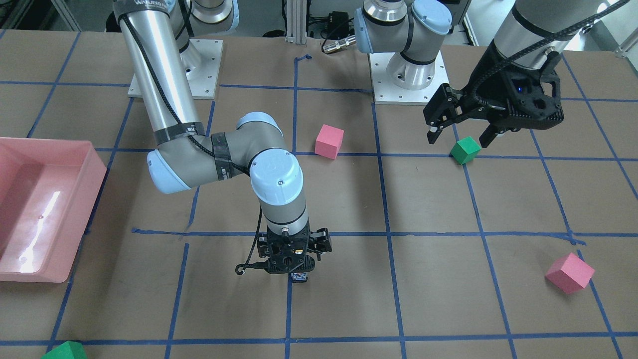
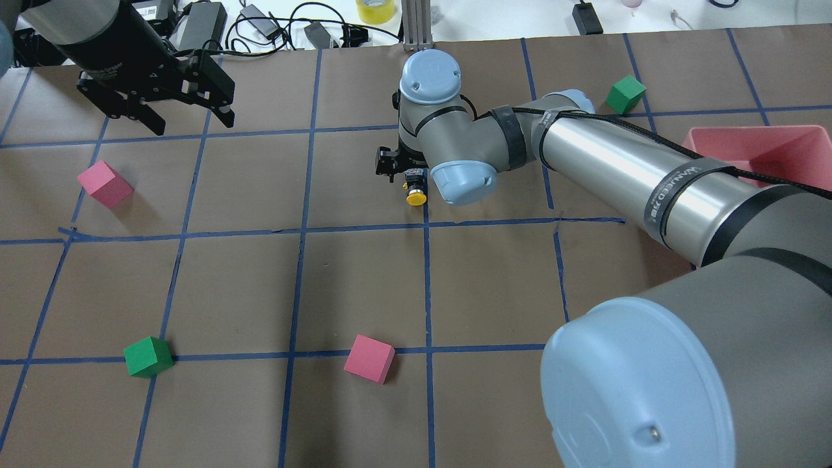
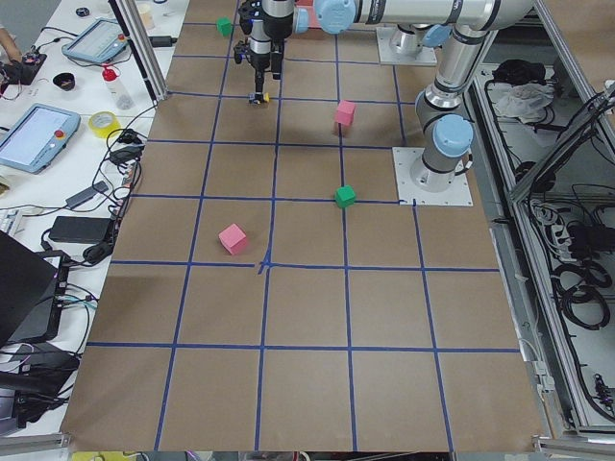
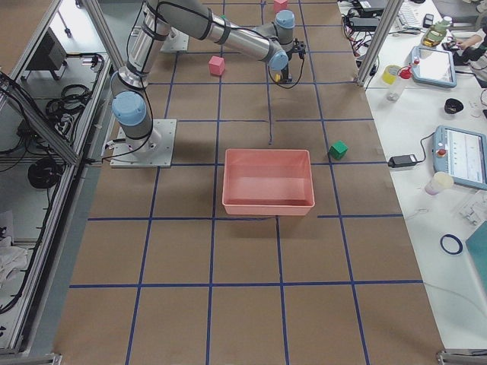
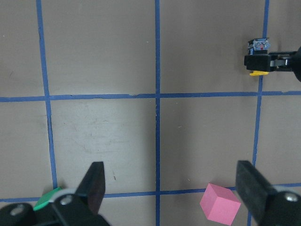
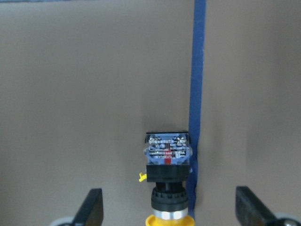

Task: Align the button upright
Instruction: 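Carry the button to the table center and lower it with the right gripper, then open the right gripper and raise it away while the left arm reaches toward the button, then lower the left gripper over the lying button and close on its body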

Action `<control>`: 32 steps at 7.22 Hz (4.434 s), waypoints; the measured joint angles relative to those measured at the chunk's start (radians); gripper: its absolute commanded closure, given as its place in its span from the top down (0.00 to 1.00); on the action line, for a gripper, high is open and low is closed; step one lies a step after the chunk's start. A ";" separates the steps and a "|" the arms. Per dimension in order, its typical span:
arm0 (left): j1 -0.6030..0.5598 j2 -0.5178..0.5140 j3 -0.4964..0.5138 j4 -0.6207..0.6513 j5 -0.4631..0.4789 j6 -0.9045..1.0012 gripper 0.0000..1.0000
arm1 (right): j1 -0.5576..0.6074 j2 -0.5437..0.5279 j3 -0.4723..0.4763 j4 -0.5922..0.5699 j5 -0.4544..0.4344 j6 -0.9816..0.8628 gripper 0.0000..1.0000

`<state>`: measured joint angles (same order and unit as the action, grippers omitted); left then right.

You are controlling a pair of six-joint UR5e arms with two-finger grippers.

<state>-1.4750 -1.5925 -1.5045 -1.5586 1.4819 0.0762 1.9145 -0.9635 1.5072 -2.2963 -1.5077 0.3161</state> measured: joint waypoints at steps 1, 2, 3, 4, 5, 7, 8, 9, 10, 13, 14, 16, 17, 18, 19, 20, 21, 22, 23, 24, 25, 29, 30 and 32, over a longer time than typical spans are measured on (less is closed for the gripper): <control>-0.004 0.005 -0.016 0.006 -0.002 -0.015 1.00 | -0.005 -0.057 0.004 0.052 -0.008 -0.011 1.00; -0.011 0.015 -0.041 0.020 -0.005 -0.047 1.00 | -0.018 -0.120 0.006 0.128 -0.014 -0.028 1.00; -0.024 0.023 -0.070 0.049 -0.007 -0.092 0.99 | -0.042 -0.174 0.007 0.194 -0.020 -0.056 1.00; -0.052 0.031 -0.110 0.112 -0.005 -0.137 0.99 | -0.086 -0.222 0.007 0.262 -0.030 -0.113 1.00; -0.095 0.035 -0.164 0.215 -0.002 -0.181 0.99 | -0.148 -0.271 0.007 0.331 -0.043 -0.197 1.00; -0.174 0.033 -0.307 0.504 0.005 -0.260 0.99 | -0.270 -0.377 0.006 0.493 -0.060 -0.287 1.00; -0.212 0.021 -0.386 0.664 0.022 -0.293 0.99 | -0.305 -0.422 0.006 0.544 -0.077 -0.298 1.00; -0.256 0.003 -0.459 0.816 0.059 -0.326 0.99 | -0.322 -0.457 0.004 0.577 -0.110 -0.302 1.00; -0.300 -0.025 -0.519 0.956 0.102 -0.362 0.99 | -0.329 -0.484 0.001 0.614 -0.133 -0.300 1.00; -0.433 -0.163 -0.582 1.250 0.240 -0.473 0.99 | -0.324 -0.520 -0.003 0.662 -0.127 -0.286 1.00; -0.482 -0.224 -0.584 1.325 0.294 -0.518 0.99 | -0.321 -0.523 -0.001 0.660 -0.095 -0.279 1.00; -0.538 -0.354 -0.580 1.468 0.346 -0.575 0.98 | -0.320 -0.525 -0.004 0.657 -0.064 -0.281 1.00; -0.557 -0.418 -0.570 1.529 0.368 -0.584 0.98 | -0.319 -0.526 -0.008 0.657 -0.061 -0.282 1.00; -0.582 -0.482 -0.545 1.568 0.401 -0.588 0.97 | -0.319 -0.527 -0.010 0.657 -0.059 -0.282 1.00; -0.600 -0.533 -0.510 1.583 0.423 -0.590 0.94 | -0.319 -0.528 -0.010 0.656 -0.059 -0.281 1.00; -0.608 -0.574 -0.478 1.597 0.432 -0.589 0.94 | -0.319 -0.528 -0.009 0.656 -0.059 -0.281 1.00; -0.611 -0.606 -0.460 1.629 0.435 -0.575 0.93 | -0.319 -0.527 -0.006 0.656 -0.059 -0.281 1.00; -0.612 -0.632 -0.453 1.670 0.436 -0.556 0.93 | -0.319 -0.525 -0.004 0.657 -0.059 -0.281 1.00; -0.612 -0.654 -0.448 1.707 0.436 -0.535 0.93 | -0.319 -0.525 -0.001 0.657 -0.059 -0.281 1.00; -0.612 -0.672 -0.442 1.738 0.436 -0.505 0.90 | -0.319 -0.525 0.000 0.657 -0.059 -0.281 1.00; -0.611 -0.685 -0.438 1.760 0.439 -0.481 0.89 | -0.319 -0.524 0.001 0.656 -0.061 -0.282 1.00; -0.593 -0.705 -0.437 1.809 0.475 -0.455 0.82 | -0.319 -0.523 0.000 0.654 -0.063 -0.280 1.00; -0.587 -0.707 -0.438 1.816 0.475 -0.449 0.77 | -0.319 -0.523 -0.001 0.655 -0.064 -0.278 1.00; -0.583 -0.709 -0.438 1.824 0.473 -0.444 0.62 | -0.319 -0.522 0.002 0.654 -0.065 -0.280 1.00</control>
<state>-2.0576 -2.3016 -1.9425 0.2656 1.9553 -0.3674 1.5953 -1.4855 1.5091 -1.6422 -1.5729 0.0363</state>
